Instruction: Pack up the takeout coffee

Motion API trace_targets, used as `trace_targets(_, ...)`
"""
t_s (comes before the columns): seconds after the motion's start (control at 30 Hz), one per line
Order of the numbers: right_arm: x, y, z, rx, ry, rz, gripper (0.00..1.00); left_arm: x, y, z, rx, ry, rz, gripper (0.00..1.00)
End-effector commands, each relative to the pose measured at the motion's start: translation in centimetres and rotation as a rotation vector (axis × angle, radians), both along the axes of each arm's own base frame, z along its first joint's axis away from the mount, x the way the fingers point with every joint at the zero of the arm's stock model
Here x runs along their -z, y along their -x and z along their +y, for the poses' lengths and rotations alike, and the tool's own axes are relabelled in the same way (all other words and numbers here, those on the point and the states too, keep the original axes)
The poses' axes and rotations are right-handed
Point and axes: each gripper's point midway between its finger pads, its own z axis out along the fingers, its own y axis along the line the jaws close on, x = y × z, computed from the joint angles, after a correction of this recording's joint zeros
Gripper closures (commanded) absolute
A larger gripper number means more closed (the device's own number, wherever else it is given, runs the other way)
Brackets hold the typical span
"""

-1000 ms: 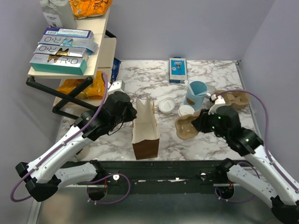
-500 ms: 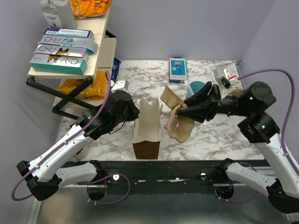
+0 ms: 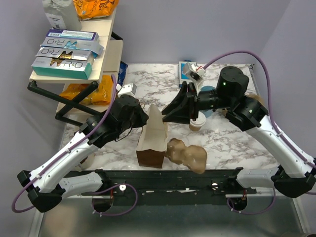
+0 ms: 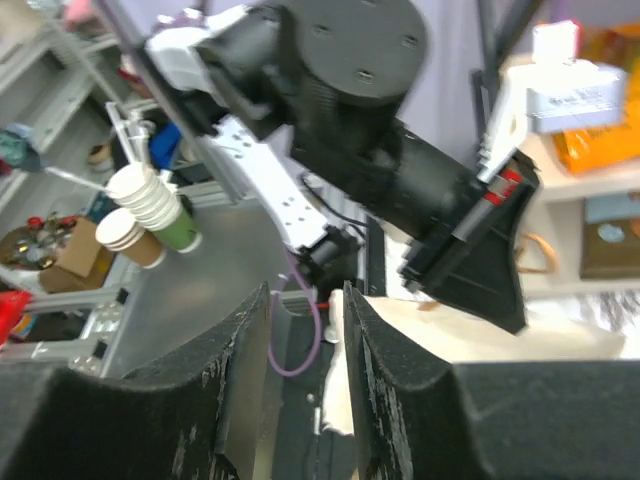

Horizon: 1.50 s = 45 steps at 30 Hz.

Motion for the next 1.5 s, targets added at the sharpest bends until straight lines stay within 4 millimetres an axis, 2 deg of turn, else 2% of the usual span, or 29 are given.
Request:
trace_targets(0.0,1.7,-1.9,-0.5,0.151,0.074,-0.007,0.56,-0.8,0.3,-0.1,0.003,0.029,-0.009,1.00)
trace_targets(0.07,2.6,-3.7,-1.5,0.293,0.105,-0.008,0.53,-0.6,0.2,0.2,-0.017,0.022,-0.003,1.00)
trace_targets(0.1,4.4,-4.3,-1.8,0.339,0.143,0.013,0.52,-0.5,0.1,0.3,-0.026,0.019,-0.004,1.00)
trace_targets(0.17,5.4,-6.4,-3.6,0.518,0.165,0.022,0.46,-0.5,-0.2,0.5,-0.043,0.012,-0.010,1.00)
trace_targets(0.2,7.4,-7.2,-4.2,0.578,0.212,0.044,0.43,-0.4,-0.3,0.6,-0.048,0.006,-0.008,1.00)
trace_targets(0.23,8.1,-8.7,-5.6,0.708,0.235,0.053,0.37,-0.4,-0.4,0.6,-0.047,0.000,-0.008,1.00)
trace_targets(0.27,8.8,-9.1,-6.8,0.774,0.254,0.062,0.35,-0.3,-0.5,0.7,-0.057,-0.008,-0.008,1.00)
trace_targets(0.3,10.4,-9.5,-8.0,0.841,0.304,0.092,0.31,-0.1,-0.6,0.8,-0.062,-0.016,-0.004,1.00)
trace_targets(0.33,12.9,-10.6,-9.8,0.974,0.361,0.142,0.24,-0.1,-0.6,0.8,-0.067,-0.017,-0.006,1.00)
trace_targets(0.37,14.1,-10.5,-10.8,1.024,0.387,0.169,0.22,0.0,-0.7,0.9,-0.069,-0.021,-0.005,1.00)
trace_targets(0.4,16.2,-10.1,-12.0,1.060,0.460,0.204,0.21,0.2,-0.7,0.9,-0.068,-0.029,-0.003,1.00)
trace_targets(0.47,19.8,-8.6,-12.9,1.046,0.561,0.266,0.19,0.3,-0.7,1.0,-0.071,-0.037,-0.002,1.00)
trace_targets(0.5,20.8,-7.5,-13.0,1.000,0.592,0.282,0.19,0.3,-0.8,1.1,-0.074,-0.042,-0.005,1.00)
trace_targets(0.53,21.4,-5.6,-11.7,0.846,0.598,0.281,0.19,0.3,-0.8,1.1,-0.072,-0.049,-0.007,1.00)
trace_targets(0.57,23.3,-4.3,-11.4,0.767,0.630,0.290,0.17,0.3,-0.8,1.2,-0.070,-0.053,-0.007,1.00)
trace_targets(0.63,23.8,-2.1,-10.3,0.624,0.598,0.299,0.16,0.3,-0.9,1.0,-0.067,-0.056,-0.007,1.00)
trace_targets(0.7,26.0,0.2,-9.5,0.491,0.617,0.283,0.14,0.4,-0.9,1.0,-0.061,-0.063,-0.006,1.00)
trace_targets(0.77,27.4,1.1,-9.6,0.490,0.644,0.281,0.13,0.6,-0.9,1.1,-0.059,-0.070,-0.001,1.00)
trace_targets(0.8,28.4,1.3,-10.2,0.523,0.688,0.325,0.13,0.7,-0.9,1.0,-0.062,-0.072,0.005,1.00)
trace_targets(0.87,30.1,0.0,-12.3,0.776,0.776,0.491,0.13,0.9,-0.7,1.0,-0.059,-0.073,0.018,1.00)
trace_targets(0.9,31.3,0.6,-14.2,0.868,0.866,0.566,0.13,1.1,-0.7,0.9,-0.060,-0.068,0.026,1.00)
trace_targets(0.93,32.0,0.2,-15.3,1.010,0.878,0.640,0.15,1.2,-0.7,0.8,-0.058,-0.065,0.028,1.00)
trace_targets(1.0,33.2,1.6,-16.3,1.145,0.889,0.769,0.18,1.7,-0.5,0.5,-0.048,-0.060,0.039,1.00)
trace_targets(1.17,34.8,3.6,-15.0,1.229,0.832,0.975,0.20,2.2,-0.5,0.6,-0.050,-0.076,0.050,1.00)
trace_targets(1.27,36.1,4.5,-14.7,1.295,0.894,0.998,0.20,2.2,-0.3,0.4,-0.030,-0.067,0.051,1.00)
trace_targets(1.33,35.9,5.2,-15.0,1.343,0.941,0.972,0.19,2.4,-0.2,0.3,-0.017,-0.072,0.052,1.00)
trace_targets(1.4,36.7,5.2,-15.4,1.437,0.963,0.983,0.18,2.7,0.0,0.4,-0.014,-0.074,0.057,1.00)
trace_targets(1.47,38.0,5.4,-15.4,1.460,0.966,1.008,0.17,2.8,0.2,0.4,-0.009,-0.066,0.058,1.00)
